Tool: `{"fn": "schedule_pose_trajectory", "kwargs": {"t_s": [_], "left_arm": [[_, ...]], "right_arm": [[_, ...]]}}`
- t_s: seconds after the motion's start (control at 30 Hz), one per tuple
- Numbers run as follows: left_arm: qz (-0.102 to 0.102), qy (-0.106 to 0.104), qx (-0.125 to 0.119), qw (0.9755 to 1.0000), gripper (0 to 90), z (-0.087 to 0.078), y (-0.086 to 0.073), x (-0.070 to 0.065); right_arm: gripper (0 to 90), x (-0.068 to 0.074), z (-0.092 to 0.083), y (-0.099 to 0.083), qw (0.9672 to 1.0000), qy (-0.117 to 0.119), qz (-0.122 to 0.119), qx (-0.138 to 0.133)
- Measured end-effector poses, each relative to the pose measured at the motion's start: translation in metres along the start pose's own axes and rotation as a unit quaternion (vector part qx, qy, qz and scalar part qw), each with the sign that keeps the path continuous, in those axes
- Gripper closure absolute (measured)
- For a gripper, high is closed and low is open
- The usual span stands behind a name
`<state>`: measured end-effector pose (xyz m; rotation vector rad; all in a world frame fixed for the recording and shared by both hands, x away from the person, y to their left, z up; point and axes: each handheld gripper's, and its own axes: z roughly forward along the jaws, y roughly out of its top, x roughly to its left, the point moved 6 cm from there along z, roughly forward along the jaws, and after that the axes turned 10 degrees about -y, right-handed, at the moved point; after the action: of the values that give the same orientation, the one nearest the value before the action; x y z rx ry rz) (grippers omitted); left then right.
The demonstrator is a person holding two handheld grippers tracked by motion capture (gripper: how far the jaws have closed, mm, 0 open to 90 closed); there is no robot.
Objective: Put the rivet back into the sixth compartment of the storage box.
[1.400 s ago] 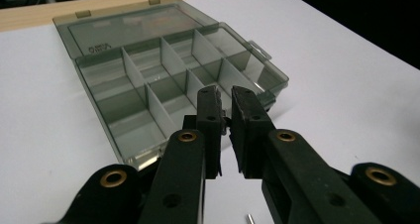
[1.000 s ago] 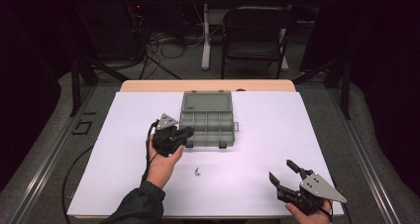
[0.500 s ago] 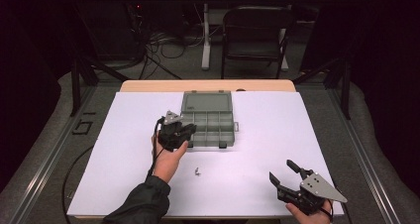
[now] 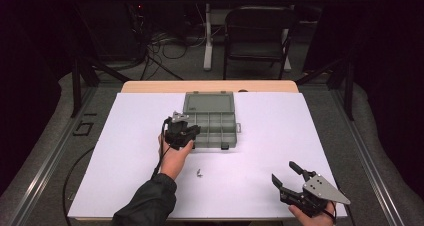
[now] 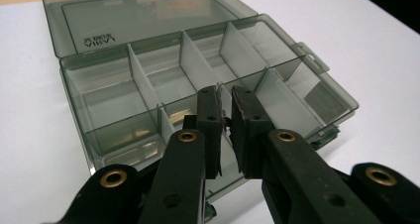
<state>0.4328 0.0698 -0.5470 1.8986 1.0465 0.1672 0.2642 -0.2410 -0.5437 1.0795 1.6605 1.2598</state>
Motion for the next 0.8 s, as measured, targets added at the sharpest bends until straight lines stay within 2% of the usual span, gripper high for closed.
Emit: {"fn": "schedule_pose_trajectory", "kwargs": {"t_s": [0.27, 0.3, 0.8], "left_arm": [[-0.005, 0.009, 0.008, 0.9999, 82.8, 0.009, -0.002, 0.006], [-0.011, 0.007, 0.007, 0.9999, 82.8, 0.010, -0.002, 0.007], [-0.007, 0.014, 0.026, 0.9995, 82.8, 0.017, -0.005, 0.008]], "right_arm": [[28.5, 0.000, 0.001, 0.000, 1.0000, 0.001, 0.000, -0.003], [28.4, 0.000, 0.001, 0.000, 1.0000, 0.001, 0.000, -0.004], [28.4, 0.000, 0.000, 0.001, 1.0000, 0.003, 0.000, -0.004]]}}
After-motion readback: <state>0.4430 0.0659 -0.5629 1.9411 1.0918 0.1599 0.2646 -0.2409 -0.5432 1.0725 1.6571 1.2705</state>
